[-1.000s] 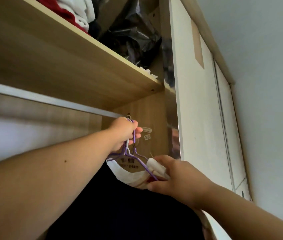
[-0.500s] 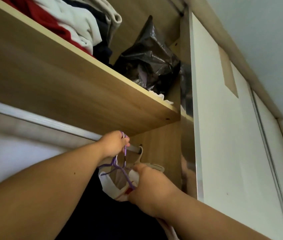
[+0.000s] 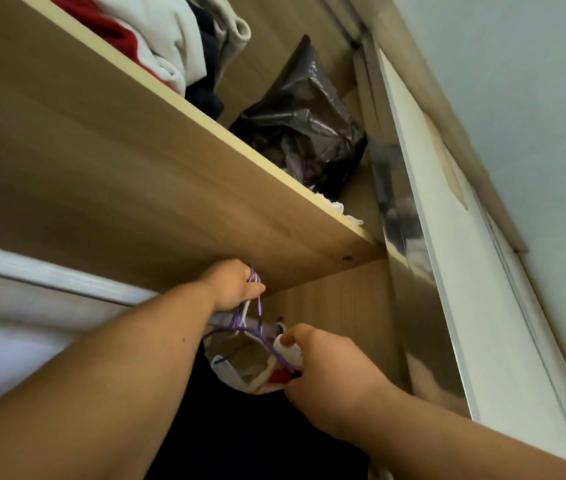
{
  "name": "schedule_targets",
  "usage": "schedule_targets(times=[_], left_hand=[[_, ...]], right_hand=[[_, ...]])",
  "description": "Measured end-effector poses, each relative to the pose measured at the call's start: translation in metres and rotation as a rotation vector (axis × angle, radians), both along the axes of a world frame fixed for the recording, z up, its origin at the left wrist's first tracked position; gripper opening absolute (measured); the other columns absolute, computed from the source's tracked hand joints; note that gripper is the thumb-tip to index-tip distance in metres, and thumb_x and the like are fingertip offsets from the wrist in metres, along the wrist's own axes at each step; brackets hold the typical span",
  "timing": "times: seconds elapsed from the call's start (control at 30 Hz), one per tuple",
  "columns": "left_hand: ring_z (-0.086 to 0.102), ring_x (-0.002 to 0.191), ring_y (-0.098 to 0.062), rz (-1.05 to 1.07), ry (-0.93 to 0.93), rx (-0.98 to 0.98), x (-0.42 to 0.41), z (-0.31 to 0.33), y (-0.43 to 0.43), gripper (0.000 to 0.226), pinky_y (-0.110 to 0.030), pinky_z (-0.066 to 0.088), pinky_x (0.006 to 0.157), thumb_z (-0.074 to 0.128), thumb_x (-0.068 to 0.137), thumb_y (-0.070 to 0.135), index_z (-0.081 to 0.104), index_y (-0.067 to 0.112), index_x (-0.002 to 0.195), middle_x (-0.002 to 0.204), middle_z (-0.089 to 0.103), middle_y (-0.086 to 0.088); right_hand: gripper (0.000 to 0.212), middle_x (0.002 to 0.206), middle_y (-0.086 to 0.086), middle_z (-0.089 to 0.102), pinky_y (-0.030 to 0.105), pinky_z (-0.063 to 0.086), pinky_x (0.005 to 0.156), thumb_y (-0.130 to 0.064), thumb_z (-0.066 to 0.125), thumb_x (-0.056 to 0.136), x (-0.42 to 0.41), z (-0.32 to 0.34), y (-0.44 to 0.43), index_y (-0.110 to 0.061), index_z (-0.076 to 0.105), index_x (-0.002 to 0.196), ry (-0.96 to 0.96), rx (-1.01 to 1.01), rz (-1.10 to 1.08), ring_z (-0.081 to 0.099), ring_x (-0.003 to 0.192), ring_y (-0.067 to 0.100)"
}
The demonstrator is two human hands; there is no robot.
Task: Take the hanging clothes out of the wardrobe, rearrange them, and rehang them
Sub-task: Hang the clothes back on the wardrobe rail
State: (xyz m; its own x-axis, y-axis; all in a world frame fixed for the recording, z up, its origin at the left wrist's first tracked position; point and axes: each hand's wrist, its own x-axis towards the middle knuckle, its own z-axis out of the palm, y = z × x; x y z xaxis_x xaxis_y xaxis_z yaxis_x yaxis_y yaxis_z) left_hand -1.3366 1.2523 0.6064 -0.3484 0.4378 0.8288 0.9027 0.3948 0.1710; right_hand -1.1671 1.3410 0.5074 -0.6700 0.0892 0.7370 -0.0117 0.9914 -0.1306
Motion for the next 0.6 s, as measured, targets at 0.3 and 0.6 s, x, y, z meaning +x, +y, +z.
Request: schedule_targets(times=[0.3, 0.6], left_hand=[[0.058, 0.081, -0.027, 0.187, 0.025, -0.170, -0.042, 0.014, 0.012, 0.038, -0.030, 0.041, 0.070, 0.061, 0.087, 0.047, 0.055, 0.015, 0.067, 0.072, 0.054, -0.005], [0.055, 0.081, -0.022, 0.388, 0.061, -0.236, -0.049, 0.008, 0.015, 0.061, -0.032, 0.047, 0.070, 0.054, 0.068, 0.080, 0.054, 0.020, 0.076, 0.081, 0.055, -0.001]], right_hand=[[0.031, 0.078, -0.015, 0.051, 0.025, 0.049, 0.082, -0.020, 0.059, 0.084, -0.047, -0.002, 0.001, -0.041, 0.054, 0.105, -0.026, -0.025, -0.050, 0.059, 0.093, 0.011], [0.037, 0.108, -0.007, 0.063, 0.021, 0.045, 0.090, -0.028, 0.062, 0.079, -0.059, -0.041, 0.022, -0.032, 0.056, 0.115, -0.091, -0.029, -0.199, 0.058, 0.108, 0.012]])
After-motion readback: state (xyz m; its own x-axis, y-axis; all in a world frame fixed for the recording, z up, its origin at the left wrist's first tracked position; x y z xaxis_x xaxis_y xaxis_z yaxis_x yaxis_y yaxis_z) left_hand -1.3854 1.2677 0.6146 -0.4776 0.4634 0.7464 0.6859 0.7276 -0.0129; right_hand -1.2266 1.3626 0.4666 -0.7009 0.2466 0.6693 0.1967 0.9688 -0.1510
